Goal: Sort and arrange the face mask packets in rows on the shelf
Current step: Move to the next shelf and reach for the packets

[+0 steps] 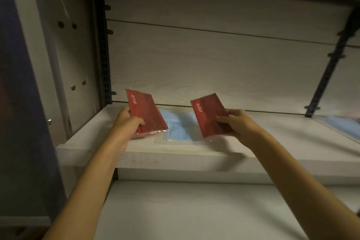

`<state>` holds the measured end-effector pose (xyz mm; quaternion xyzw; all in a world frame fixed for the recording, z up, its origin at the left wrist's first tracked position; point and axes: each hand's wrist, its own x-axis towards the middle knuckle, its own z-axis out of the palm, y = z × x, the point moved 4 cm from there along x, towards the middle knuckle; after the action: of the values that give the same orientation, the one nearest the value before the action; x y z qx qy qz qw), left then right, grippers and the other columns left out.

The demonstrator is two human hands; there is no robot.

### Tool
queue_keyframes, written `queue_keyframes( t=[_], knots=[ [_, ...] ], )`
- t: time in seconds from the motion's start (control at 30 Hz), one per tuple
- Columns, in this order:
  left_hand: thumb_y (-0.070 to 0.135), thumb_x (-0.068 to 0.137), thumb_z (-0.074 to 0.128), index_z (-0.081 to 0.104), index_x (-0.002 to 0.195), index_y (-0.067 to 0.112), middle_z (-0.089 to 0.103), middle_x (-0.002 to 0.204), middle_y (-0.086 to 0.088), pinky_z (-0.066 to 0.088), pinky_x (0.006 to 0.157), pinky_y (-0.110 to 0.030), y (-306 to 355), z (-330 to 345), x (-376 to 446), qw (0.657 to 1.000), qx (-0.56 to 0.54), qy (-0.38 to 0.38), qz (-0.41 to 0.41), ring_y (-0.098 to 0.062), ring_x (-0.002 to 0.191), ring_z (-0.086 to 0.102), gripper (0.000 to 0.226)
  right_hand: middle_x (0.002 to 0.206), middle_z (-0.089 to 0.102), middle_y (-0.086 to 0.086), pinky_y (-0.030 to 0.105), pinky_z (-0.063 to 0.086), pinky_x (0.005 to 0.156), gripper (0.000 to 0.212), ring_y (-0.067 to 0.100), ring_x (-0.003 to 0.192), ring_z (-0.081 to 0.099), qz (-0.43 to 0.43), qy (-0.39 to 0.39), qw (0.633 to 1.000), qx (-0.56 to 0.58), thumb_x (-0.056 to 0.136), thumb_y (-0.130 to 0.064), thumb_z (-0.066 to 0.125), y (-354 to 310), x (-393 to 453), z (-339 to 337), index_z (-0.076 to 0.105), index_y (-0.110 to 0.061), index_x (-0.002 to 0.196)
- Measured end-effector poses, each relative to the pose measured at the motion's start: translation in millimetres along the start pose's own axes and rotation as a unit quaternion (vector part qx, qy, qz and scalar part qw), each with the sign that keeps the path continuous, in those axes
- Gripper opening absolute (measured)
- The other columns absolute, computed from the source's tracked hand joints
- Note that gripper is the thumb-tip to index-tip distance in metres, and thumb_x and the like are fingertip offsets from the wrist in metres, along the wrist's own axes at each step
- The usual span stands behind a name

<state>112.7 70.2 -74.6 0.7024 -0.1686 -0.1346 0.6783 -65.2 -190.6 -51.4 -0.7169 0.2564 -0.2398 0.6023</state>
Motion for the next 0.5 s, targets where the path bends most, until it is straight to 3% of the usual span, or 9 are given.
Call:
queue_keyframes(
  t=[0.1, 0.2, 0.33, 0.43, 0.5],
  knots=[
    [-0.001, 0.090, 0.058, 0.063, 0.108, 0.019, 0.070, 0.108, -0.010, 0.057, 0.086, -0.039, 13.1, 25.0, -18.8, 0.999, -0.022, -0.032, 0.023, -0.025, 0.098, 0.067, 0.027, 0.102, 0.075, 0.016, 0.041, 0.063, 0.074, 0.023, 0.031, 0.092, 0.074, -0.035, 0.017, 0.999, 0.034, 0.093, 0.002, 0.062, 2.0, -30.6, -26.0, 0.068, 0.000, 0.116],
    [-0.009, 0.089, 0.054, 0.065, 0.102, 0.013, 0.071, 0.099, -0.010, 0.061, 0.060, -0.031, 21.6, 61.2, -46.6, 0.994, -0.081, -0.070, 0.023, -0.026, 0.089, 0.070, 0.028, 0.104, 0.076, 0.013, 0.049, 0.061, 0.080, 0.025, 0.033, 0.094, 0.073, -0.075, 0.040, 0.996, 0.033, 0.092, -0.004, 0.066, 4.7, -63.7, -58.0, 0.069, -0.009, 0.117],
    [-0.018, 0.083, 0.051, 0.067, 0.098, 0.010, 0.073, 0.084, -0.006, 0.059, 0.057, -0.027, 27.0, 123.1, -89.7, 0.986, -0.107, -0.116, 0.046, -0.024, 0.077, 0.069, 0.036, 0.103, 0.077, 0.007, 0.041, 0.063, 0.072, 0.021, 0.026, 0.091, 0.075, -0.106, 0.044, 0.993, 0.032, 0.096, -0.009, 0.062, 9.8, -112.0, -111.8, 0.066, -0.017, 0.115],
    [-0.018, 0.086, 0.047, 0.064, 0.108, 0.007, 0.073, 0.094, -0.013, 0.061, 0.054, -0.042, 28.0, 181.9, -131.9, 0.973, -0.131, -0.184, 0.043, -0.031, 0.077, 0.072, 0.037, 0.105, 0.076, 0.005, 0.034, 0.062, 0.071, 0.021, 0.021, 0.093, 0.074, -0.129, 0.049, 0.990, 0.009, 0.096, -0.011, 0.060, 19.3, -147.6, -160.0, 0.064, -0.018, 0.115],
    [-0.016, 0.088, 0.048, 0.063, 0.109, 0.009, 0.072, 0.098, -0.014, 0.060, 0.052, -0.045, 28.7, 222.9, -161.4, 0.967, -0.133, -0.211, 0.048, -0.033, 0.079, 0.073, 0.036, 0.108, 0.074, 0.003, 0.034, 0.062, 0.075, 0.021, 0.018, 0.097, 0.073, -0.145, 0.052, 0.988, -0.017, 0.097, -0.012, 0.059, 27.9, -170.8, -196.9, 0.063, -0.019, 0.116]
  ],
)
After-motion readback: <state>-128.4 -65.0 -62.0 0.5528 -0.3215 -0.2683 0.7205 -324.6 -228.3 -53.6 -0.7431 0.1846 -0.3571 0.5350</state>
